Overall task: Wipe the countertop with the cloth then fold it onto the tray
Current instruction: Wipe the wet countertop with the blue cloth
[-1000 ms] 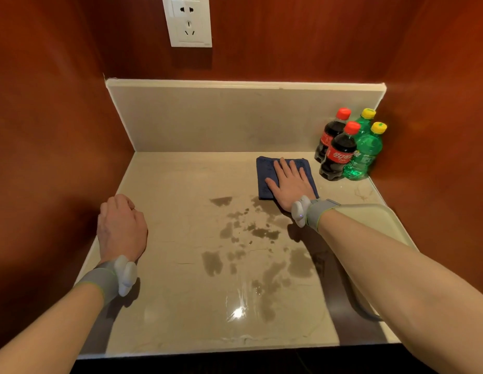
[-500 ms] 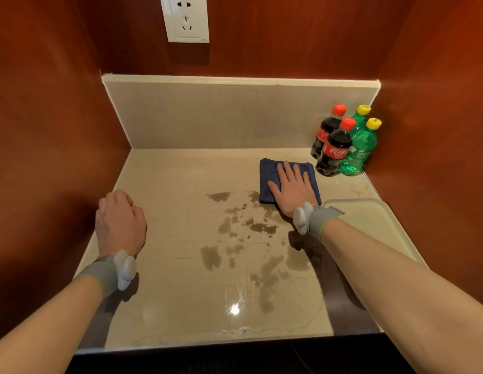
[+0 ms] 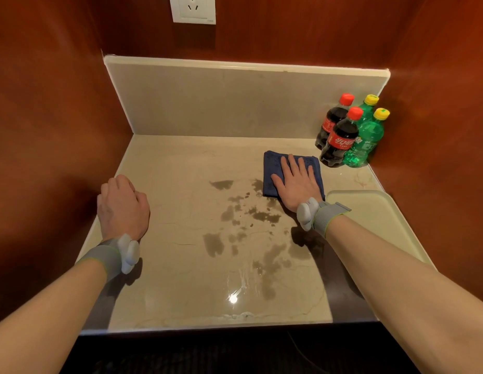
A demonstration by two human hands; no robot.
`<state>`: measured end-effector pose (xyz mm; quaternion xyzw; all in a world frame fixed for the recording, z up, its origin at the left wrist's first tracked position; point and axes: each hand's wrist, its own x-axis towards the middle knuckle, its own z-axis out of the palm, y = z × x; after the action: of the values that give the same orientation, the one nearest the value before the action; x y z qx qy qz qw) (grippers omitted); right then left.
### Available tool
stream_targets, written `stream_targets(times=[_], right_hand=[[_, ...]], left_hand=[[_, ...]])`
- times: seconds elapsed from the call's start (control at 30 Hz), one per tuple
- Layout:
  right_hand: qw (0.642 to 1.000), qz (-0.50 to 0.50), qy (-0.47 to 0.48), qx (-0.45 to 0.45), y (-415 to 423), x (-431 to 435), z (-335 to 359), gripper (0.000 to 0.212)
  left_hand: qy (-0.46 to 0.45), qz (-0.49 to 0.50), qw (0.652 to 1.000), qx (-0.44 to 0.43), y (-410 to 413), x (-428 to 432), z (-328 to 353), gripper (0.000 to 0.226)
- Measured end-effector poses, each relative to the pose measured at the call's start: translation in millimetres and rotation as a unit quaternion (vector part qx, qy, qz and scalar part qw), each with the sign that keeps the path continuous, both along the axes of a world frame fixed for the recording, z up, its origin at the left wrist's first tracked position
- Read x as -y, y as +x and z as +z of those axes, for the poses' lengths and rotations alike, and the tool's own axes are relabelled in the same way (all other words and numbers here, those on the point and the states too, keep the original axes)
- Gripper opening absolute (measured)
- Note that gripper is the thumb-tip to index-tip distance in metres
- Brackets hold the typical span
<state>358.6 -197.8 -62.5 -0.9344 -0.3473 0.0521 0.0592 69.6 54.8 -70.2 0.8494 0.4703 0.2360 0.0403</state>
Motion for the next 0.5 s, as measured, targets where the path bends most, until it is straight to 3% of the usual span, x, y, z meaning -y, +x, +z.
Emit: stream_targets(times=[0.5], right_hand=[[1.0,0.007,-0.001,0.012,-32.9,-16.9,-0.7,0.07]], left_hand=[[0.014,0.001,1.0,0.004,1.4,0.3,-2.2,0.004]])
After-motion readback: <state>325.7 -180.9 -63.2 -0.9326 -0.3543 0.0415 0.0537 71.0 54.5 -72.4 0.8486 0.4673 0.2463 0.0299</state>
